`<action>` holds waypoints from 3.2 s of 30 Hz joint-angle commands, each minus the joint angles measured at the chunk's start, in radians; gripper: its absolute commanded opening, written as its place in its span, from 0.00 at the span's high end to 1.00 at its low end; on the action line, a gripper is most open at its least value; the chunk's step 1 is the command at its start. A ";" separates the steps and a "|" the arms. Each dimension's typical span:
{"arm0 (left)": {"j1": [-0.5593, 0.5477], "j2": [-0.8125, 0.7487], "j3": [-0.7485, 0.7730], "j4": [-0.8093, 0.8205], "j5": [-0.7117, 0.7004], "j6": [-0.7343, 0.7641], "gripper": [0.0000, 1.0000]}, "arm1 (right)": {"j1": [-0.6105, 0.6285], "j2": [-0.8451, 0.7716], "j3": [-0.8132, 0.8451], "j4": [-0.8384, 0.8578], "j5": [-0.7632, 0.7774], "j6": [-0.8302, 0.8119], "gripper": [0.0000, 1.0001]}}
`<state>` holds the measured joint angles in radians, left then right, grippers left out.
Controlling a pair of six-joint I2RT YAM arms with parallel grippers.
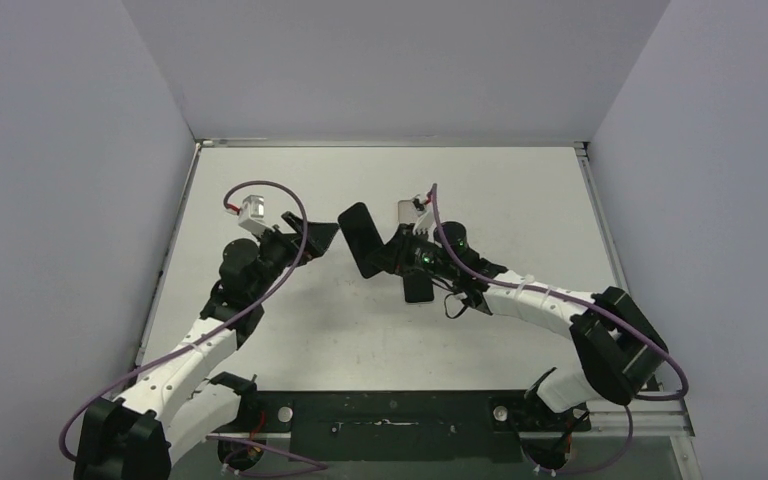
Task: Take the phone out of the phone case
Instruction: Pick up the phone at the center of the board, then remove the phone case from the phone.
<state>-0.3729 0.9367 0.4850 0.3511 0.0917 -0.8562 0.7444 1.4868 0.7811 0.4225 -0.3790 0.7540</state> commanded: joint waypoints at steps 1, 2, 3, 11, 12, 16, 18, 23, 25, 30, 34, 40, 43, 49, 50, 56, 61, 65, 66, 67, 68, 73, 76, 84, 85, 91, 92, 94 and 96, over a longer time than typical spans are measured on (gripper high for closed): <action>0.047 0.015 0.041 0.176 0.190 0.023 0.03 | -0.056 -0.129 -0.042 0.187 -0.079 0.052 1.00; 0.051 0.025 0.039 0.211 0.219 0.011 0.03 | -0.070 -0.147 -0.057 0.206 -0.089 0.064 1.00; 0.054 0.035 0.037 0.254 0.248 -0.004 0.03 | -0.081 -0.163 -0.070 0.223 -0.098 0.079 1.00; 0.049 0.179 0.039 0.594 0.418 -0.132 0.08 | -0.139 -0.220 -0.150 0.449 -0.166 0.231 1.00; 0.046 0.200 0.049 0.615 0.438 -0.147 0.08 | -0.142 -0.220 -0.158 0.480 -0.174 0.247 1.00; 0.017 0.274 0.065 0.694 0.468 -0.208 0.09 | -0.143 -0.216 -0.159 0.546 -0.206 0.292 1.00; 0.005 0.300 0.073 0.721 0.468 -0.229 0.10 | -0.142 -0.208 -0.151 0.577 -0.231 0.303 1.00; -0.013 0.361 0.106 0.788 0.467 -0.293 0.16 | -0.140 -0.198 -0.148 0.608 -0.251 0.331 1.00; -0.019 0.384 0.109 0.812 0.453 -0.325 0.20 | -0.137 -0.189 -0.142 0.626 -0.267 0.341 1.00; -0.040 0.443 0.138 0.885 0.454 -0.384 0.29 | -0.133 -0.178 -0.137 0.639 -0.281 0.350 1.00; -0.063 0.467 0.160 0.893 0.451 -0.388 0.38 | -0.125 -0.171 -0.131 0.635 -0.294 0.346 1.00; -0.064 0.481 0.165 0.938 0.443 -0.427 0.59 | -0.125 -0.156 -0.141 0.647 -0.317 0.347 1.00; -0.064 0.481 0.162 0.954 0.446 -0.443 0.74 | -0.125 -0.159 -0.146 0.651 -0.319 0.347 1.00; -0.064 0.469 0.152 0.961 0.429 -0.475 1.00 | -0.125 -0.169 -0.126 0.611 -0.325 0.310 0.93; -0.064 0.465 0.156 0.950 0.422 -0.481 1.00 | -0.125 -0.175 -0.129 0.606 -0.319 0.300 0.89; -0.075 0.420 0.178 0.863 0.341 -0.477 1.00 | -0.123 -0.256 -0.178 0.524 -0.226 0.208 0.55; -0.099 0.366 0.192 0.763 0.240 -0.427 1.00 | -0.107 -0.320 -0.211 0.462 -0.166 0.147 0.43; -0.124 0.333 0.190 0.712 0.138 -0.407 1.00 | -0.085 -0.337 -0.229 0.462 -0.140 0.140 0.40; -0.129 0.327 0.185 0.710 0.116 -0.406 1.00 | -0.078 -0.339 -0.235 0.466 -0.130 0.140 0.40; -0.133 0.323 0.181 0.709 0.093 -0.408 1.00 | -0.072 -0.339 -0.238 0.469 -0.122 0.140 0.40; -0.138 0.318 0.176 0.708 0.069 -0.413 1.00 | -0.066 -0.339 -0.239 0.470 -0.117 0.138 0.40; -0.161 0.311 0.155 0.712 -0.023 -0.468 1.00 | -0.045 -0.331 -0.243 0.473 -0.106 0.129 0.39; -0.178 0.307 0.139 0.727 -0.068 -0.498 1.00 | -0.042 -0.324 -0.251 0.493 -0.106 0.138 0.42; -0.222 0.308 0.118 0.736 -0.124 -0.560 1.00 | -0.042 -0.282 -0.235 0.588 -0.129 0.166 0.53; -0.222 0.307 0.115 0.736 -0.126 -0.570 1.00 | -0.042 -0.278 -0.234 0.594 -0.128 0.167 0.53; -0.225 0.287 0.096 0.697 -0.139 -0.625 1.00 | -0.045 -0.261 -0.232 0.630 -0.119 0.162 0.64; -0.225 0.282 0.094 0.679 -0.140 -0.636 1.00 | -0.046 -0.258 -0.231 0.634 -0.121 0.159 0.66; -0.225 0.271 0.093 0.649 -0.147 -0.656 1.00 | -0.046 -0.251 -0.227 0.645 -0.131 0.150 0.72; -0.225 0.258 0.094 0.612 -0.153 -0.680 1.00 | -0.046 -0.245 -0.222 0.648 -0.148 0.128 0.77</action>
<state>-0.5941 1.2556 0.5644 0.9489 -0.0307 -1.4662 0.6956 1.2346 0.5278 0.9565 -0.5049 0.9257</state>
